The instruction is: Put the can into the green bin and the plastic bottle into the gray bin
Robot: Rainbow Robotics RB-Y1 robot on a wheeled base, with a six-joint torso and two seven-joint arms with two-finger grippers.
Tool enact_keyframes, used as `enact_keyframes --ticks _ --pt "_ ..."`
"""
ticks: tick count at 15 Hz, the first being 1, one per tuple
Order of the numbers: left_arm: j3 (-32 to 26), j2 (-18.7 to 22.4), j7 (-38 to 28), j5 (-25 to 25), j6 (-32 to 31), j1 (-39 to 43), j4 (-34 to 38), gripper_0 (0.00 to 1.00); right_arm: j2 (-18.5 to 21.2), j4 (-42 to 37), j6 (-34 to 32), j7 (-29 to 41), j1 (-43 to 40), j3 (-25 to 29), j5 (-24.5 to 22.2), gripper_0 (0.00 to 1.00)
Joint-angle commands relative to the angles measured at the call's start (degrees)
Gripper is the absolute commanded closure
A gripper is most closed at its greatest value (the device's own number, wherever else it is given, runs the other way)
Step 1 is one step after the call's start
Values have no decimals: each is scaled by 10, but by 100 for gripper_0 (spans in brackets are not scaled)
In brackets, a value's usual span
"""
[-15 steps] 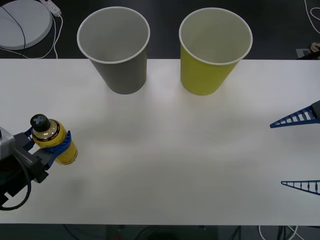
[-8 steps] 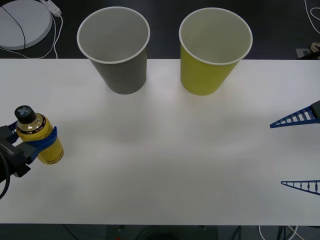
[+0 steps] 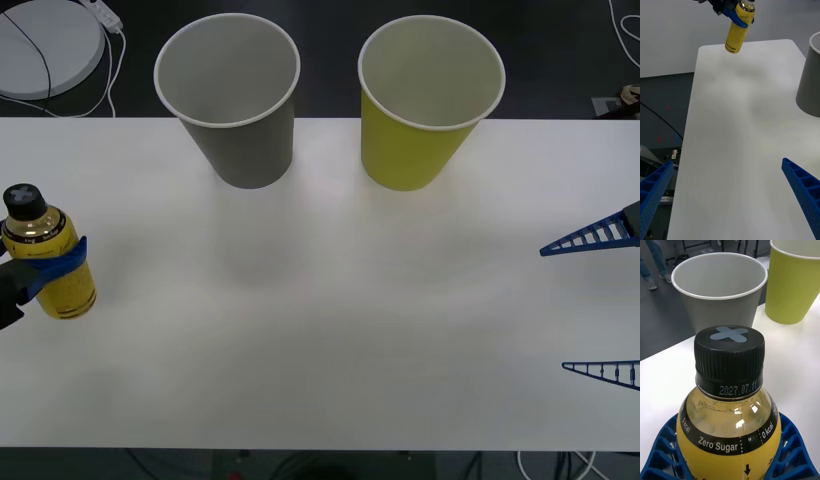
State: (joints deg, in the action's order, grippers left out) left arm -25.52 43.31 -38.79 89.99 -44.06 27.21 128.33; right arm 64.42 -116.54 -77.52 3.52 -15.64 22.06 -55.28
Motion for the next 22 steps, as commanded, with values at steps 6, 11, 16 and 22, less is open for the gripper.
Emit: enact_keyframes --ticks 6,11,16,22 --pt "-31 11 -59 58 -49 -60 -1 100 0 0 0 0 0 0 0 0" --pt "-31 11 -80 61 -49 -99 0 100 0 0 0 0 0 0 0 0" --pt "-33 11 -105 84 -86 -150 -4 100 0 0 0 0 0 0 0 0" --pt "-33 11 -138 105 -150 -224 -21 100 0 0 0 0 0 0 0 0"
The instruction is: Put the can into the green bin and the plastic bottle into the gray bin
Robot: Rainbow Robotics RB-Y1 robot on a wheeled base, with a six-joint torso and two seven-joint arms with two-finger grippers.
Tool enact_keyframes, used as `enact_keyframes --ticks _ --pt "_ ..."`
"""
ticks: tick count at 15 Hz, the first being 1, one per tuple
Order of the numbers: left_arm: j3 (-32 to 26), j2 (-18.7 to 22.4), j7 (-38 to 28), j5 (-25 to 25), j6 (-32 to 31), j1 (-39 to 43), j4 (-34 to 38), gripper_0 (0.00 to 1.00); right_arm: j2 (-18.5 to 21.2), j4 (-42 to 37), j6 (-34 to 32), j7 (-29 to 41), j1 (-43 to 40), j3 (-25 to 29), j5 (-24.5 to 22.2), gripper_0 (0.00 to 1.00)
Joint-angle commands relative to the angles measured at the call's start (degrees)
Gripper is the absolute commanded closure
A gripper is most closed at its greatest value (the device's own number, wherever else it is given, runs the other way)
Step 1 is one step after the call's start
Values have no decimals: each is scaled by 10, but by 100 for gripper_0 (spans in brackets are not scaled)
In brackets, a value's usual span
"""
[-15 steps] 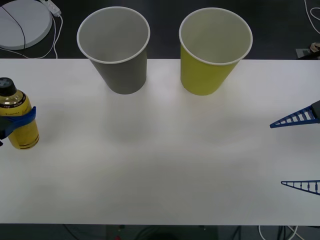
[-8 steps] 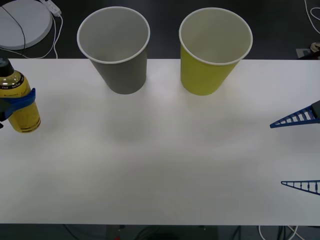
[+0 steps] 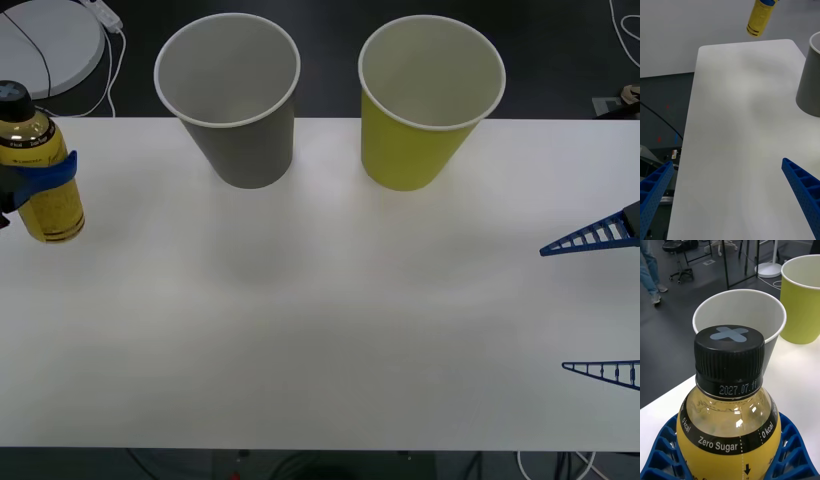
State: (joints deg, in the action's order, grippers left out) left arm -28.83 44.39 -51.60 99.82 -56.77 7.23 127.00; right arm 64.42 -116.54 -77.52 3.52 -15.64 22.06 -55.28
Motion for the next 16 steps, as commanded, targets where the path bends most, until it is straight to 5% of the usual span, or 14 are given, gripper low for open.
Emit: enact_keyframes --ticks 1,9,16 --pt "0 0 -14 10 -37 -37 -13 100 0 0 0 0 0 0 0 0" --pt "6 4 -71 73 -161 -153 -34 100 0 0 0 0 0 0 0 0" --pt "53 18 -73 89 -191 -254 -113 100 0 0 0 0 0 0 0 0"
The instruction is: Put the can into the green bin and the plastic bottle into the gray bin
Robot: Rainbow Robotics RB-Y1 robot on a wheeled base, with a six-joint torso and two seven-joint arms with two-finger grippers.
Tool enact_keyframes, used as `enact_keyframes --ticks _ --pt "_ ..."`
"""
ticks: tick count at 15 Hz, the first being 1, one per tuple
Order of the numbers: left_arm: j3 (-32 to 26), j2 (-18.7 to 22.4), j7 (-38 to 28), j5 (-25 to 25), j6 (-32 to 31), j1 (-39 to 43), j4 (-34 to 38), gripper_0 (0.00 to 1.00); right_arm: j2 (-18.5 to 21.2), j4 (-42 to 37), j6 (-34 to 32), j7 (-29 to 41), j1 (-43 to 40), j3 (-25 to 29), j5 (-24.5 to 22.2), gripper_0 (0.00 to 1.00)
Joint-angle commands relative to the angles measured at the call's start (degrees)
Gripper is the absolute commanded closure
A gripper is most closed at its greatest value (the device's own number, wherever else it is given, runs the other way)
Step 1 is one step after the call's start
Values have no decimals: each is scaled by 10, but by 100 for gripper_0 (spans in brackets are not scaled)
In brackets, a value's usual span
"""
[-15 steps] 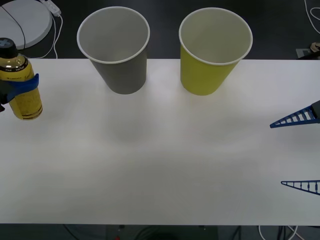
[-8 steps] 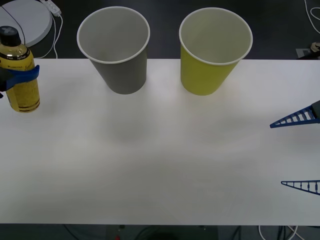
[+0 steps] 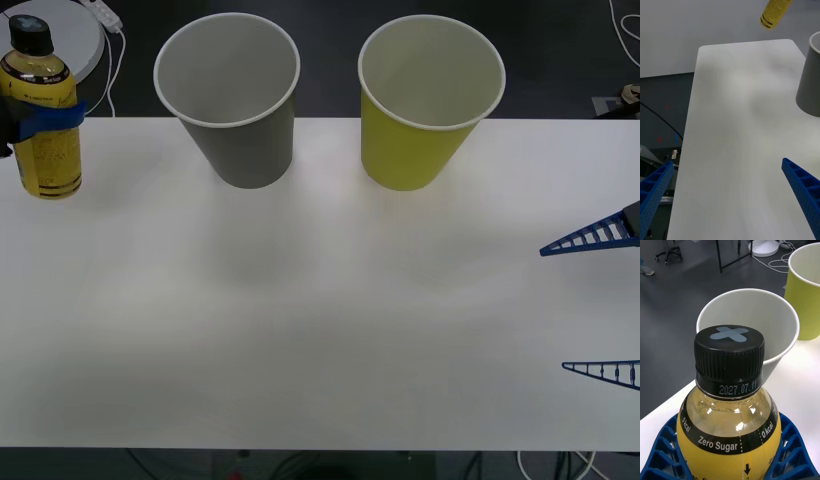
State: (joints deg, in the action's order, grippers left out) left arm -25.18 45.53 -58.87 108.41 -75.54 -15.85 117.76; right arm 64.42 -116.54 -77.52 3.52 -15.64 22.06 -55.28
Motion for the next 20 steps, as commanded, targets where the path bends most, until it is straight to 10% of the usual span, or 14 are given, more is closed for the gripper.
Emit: enact_keyframes --ticks 1,10,20 --pt "25 11 -1 8 -21 -46 -36 100 0 0 0 0 0 0 0 0" --pt "82 34 -4 41 -145 -193 -126 100 0 0 0 0 0 0 0 0" --pt "169 49 -2 59 -145 -328 -229 100 0 0 0 0 0 0 0 0"
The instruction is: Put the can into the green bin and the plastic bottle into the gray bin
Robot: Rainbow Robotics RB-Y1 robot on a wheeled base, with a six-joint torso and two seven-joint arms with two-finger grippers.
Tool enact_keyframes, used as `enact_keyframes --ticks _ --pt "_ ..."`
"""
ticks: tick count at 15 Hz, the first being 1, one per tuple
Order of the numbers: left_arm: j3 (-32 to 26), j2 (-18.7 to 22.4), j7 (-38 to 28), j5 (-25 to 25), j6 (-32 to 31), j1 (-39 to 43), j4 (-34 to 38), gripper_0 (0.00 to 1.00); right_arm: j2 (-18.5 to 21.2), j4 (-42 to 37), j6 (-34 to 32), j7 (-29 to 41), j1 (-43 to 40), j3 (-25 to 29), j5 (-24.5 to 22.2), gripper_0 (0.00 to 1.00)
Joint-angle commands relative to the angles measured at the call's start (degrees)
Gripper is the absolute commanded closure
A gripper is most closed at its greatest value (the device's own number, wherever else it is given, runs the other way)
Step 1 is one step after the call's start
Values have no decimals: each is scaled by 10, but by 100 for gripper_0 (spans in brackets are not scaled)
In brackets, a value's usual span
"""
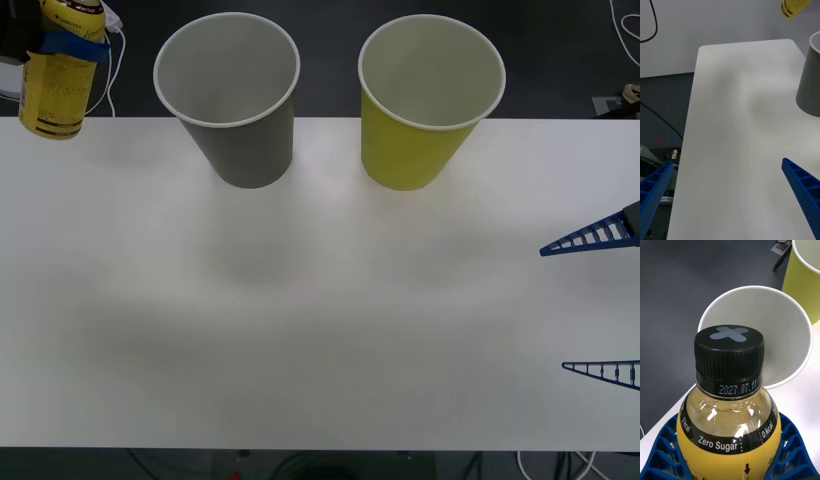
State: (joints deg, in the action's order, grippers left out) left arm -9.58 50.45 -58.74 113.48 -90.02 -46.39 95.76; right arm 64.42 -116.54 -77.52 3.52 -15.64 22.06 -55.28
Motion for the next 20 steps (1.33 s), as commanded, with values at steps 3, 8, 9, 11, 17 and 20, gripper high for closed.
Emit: enact_keyframes --ticks 3,8,9,11,17,20 --pt "49 0 -5 16 0 -73 -47 100 0 0 0 0 0 0 0 0" --pt "141 -2 -6 23 0 -161 -123 100 0 0 0 0 0 0 0 0" --pt "156 -3 -5 23 0 -179 -139 100 0 0 0 0 0 0 0 0" --pt "178 -12 -3 24 0 -212 -175 100 0 0 0 0 0 0 0 0" --pt "221 -55 1 33 0 -293 -267 100 0 0 0 0 0 0 0 0" --pt "235 -77 6 42 0 -324 -307 100 0 0 0 0 0 0 0 0"
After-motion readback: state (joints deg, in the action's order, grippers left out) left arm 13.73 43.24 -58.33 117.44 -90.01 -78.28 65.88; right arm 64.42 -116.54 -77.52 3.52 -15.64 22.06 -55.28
